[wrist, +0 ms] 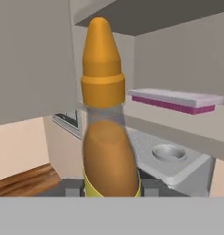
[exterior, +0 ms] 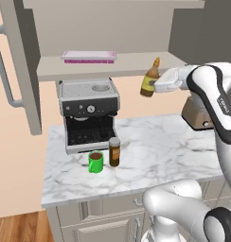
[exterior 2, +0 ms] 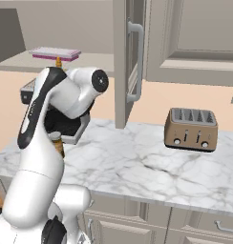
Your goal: Pick the cinnamon and honey bottle from the cabinet and place them next to the mug.
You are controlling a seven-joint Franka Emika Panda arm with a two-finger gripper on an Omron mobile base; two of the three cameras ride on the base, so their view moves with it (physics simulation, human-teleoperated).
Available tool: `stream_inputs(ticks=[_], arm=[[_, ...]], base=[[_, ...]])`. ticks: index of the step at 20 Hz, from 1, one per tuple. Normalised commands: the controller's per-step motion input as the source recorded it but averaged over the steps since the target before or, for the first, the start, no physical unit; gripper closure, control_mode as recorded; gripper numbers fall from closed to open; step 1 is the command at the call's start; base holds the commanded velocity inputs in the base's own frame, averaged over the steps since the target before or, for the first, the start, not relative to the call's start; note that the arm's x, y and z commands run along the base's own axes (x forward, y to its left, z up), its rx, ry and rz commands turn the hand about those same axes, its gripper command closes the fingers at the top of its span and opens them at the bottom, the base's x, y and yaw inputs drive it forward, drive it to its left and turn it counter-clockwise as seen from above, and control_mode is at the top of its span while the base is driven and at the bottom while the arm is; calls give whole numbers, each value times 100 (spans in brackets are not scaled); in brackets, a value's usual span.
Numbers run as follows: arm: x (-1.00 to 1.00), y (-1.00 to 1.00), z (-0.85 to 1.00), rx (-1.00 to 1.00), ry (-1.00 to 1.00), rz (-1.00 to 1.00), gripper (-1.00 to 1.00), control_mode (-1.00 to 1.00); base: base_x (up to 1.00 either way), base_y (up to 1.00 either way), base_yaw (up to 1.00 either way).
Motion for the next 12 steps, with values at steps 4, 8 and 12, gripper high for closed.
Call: stream_inputs(ticks=[4,8,12], arm=[[0,-13,-57,0,1,15,100,-100],[0,-25,-54,0,0,12,100,-100],[0,-25,-52,0,0,10,100,-100]], base=[[0,0,0],[0,0,0],[0,0,0]])
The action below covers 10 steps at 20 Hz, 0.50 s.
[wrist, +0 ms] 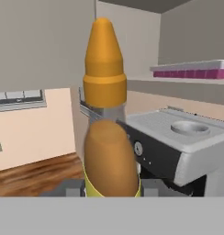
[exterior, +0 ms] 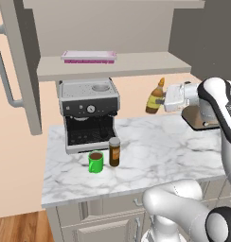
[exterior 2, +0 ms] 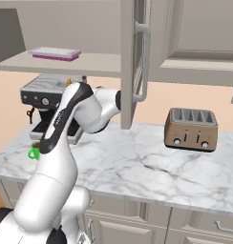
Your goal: Pick the cinnamon and honey bottle from the cabinet and place them next to the mug.
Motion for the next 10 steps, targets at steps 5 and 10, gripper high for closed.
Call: stream_inputs(ticks=[5,10], arm=[[-1,-16,-60,0,0,9,100,-100],[-8,0,-46,0,0,9,100,-100]], base=[[0,0,0],[0,0,0]])
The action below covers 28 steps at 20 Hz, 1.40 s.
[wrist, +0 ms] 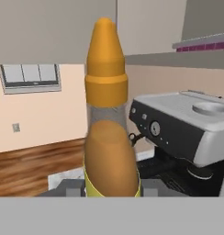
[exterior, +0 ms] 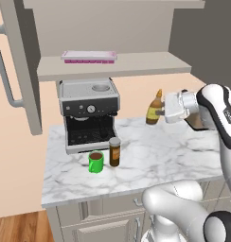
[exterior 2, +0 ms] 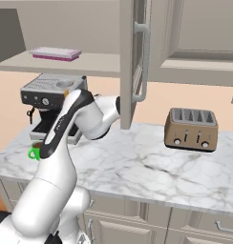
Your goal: Pick the cinnamon and honey bottle from the cabinet and place them next to the mug.
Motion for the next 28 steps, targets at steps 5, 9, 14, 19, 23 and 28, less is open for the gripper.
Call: stream_inputs(ticks=[5,9,14,19,23,28], arm=[[0,0,-58,0,0,8,100,-100],[0,0,-61,0,0,5,100,-100],[0,0,-59,0,0,4,100,-100],[0,0,-53,0,0,3,100,-100],[0,0,-52,0,0,3,100,-100],[5,0,-46,0,0,2,100,-100]], base=[[0,0,0],[0,0,0],[0,0,0],[0,0,0],[0,0,0],[0,0,0]])
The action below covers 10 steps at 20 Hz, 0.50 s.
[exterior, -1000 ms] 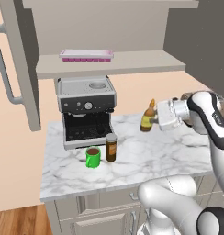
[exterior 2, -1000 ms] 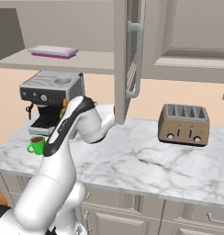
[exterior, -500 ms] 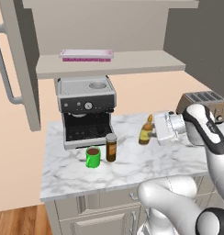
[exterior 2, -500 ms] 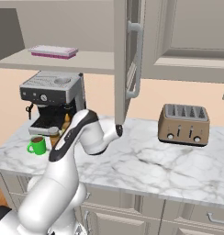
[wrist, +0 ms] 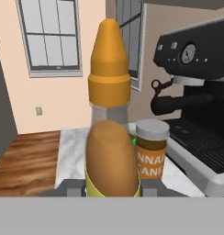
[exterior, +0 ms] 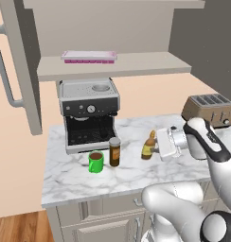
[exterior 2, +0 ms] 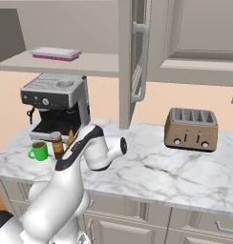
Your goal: Pick the cinnamon and honey bottle from the cabinet and place them next to the mug.
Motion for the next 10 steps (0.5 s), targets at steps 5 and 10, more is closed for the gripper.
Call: stream_inputs(ticks=[5,10], arm=[[27,0,-17,-3,0,0,100,-100],[35,5,-7,-4,0,0,100,-100]], base=[[0,0,0],[0,0,0]])
